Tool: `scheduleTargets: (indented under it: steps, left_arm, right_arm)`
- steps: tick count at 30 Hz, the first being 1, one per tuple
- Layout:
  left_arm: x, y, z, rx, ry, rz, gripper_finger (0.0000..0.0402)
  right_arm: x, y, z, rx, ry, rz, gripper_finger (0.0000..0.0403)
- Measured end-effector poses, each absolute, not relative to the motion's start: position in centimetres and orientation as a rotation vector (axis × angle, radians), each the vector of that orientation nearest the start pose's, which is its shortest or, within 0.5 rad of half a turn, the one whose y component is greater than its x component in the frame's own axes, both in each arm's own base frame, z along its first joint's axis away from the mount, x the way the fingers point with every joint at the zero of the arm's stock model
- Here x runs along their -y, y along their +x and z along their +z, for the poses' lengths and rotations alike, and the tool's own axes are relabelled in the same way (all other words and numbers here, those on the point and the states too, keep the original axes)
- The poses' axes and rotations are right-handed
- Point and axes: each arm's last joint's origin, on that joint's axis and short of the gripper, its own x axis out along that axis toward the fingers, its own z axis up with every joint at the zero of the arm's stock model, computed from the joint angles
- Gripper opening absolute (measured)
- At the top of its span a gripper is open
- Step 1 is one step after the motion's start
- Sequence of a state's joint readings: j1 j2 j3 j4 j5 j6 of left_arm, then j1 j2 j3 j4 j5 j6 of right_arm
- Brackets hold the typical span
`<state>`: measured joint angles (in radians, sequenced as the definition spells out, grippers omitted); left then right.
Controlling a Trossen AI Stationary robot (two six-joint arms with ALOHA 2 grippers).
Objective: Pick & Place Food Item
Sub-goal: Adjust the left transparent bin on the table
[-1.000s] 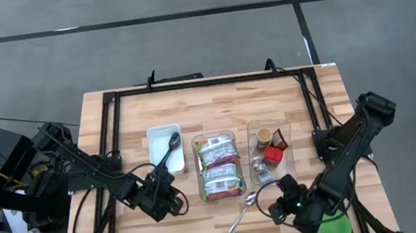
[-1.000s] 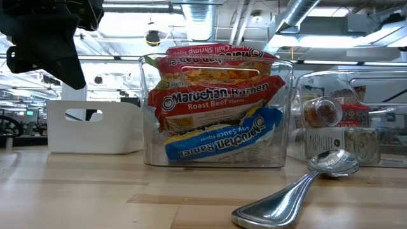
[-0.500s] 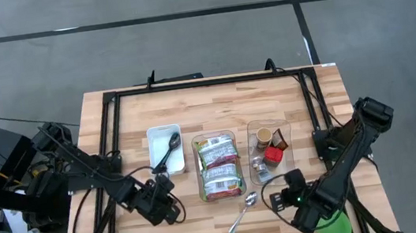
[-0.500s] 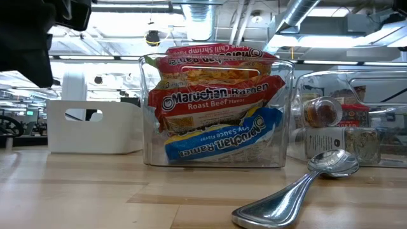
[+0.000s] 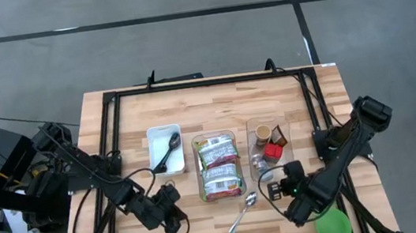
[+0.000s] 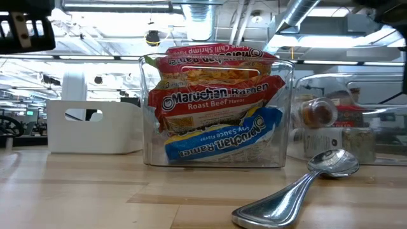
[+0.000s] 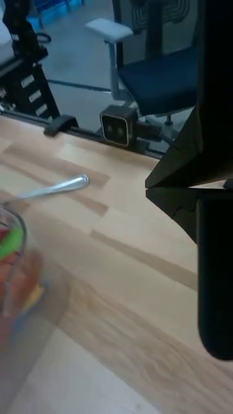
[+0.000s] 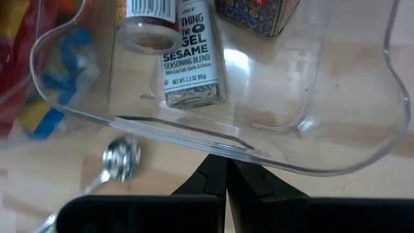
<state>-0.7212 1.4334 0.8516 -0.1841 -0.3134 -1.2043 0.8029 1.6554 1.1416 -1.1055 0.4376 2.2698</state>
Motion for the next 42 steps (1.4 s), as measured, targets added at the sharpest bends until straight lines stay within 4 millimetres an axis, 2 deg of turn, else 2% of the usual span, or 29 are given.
scheduleTargets:
  steps: [15, 22, 27, 31, 42]
  left_arm:
    - [18.7, 22.9, 22.0, -0.708, -0.7, 0.006, 0.0]
    - [20.2, 24.1, 20.3, -0.664, -0.62, -0.065, 0.0]
    - [21.2, 25.5, 19.2, -0.581, -0.535, -0.137, 0.0]
    - [21.3, 26.3, 18.4, -0.507, -0.441, -0.106, 0.0]
    - [19.3, 28.5, 16.2, -0.497, -0.4, 0.04, 0.0]
  right_arm:
    - [-17.2, 21.7, 20.5, -0.811, 0.945, -1.162, 0.0]
    - [-18.3, 21.5, 21.0, -0.835, 0.972, -1.113, 0.0]
    - [-19.2, 21.2, 22.2, -0.847, 0.976, -1.074, 0.0]
    - [-20.0, 20.9, 23.4, -0.853, 0.963, -1.047, 0.0]
    - [-21.3, 20.4, 25.4, -0.812, 0.967, -0.972, 0.0]
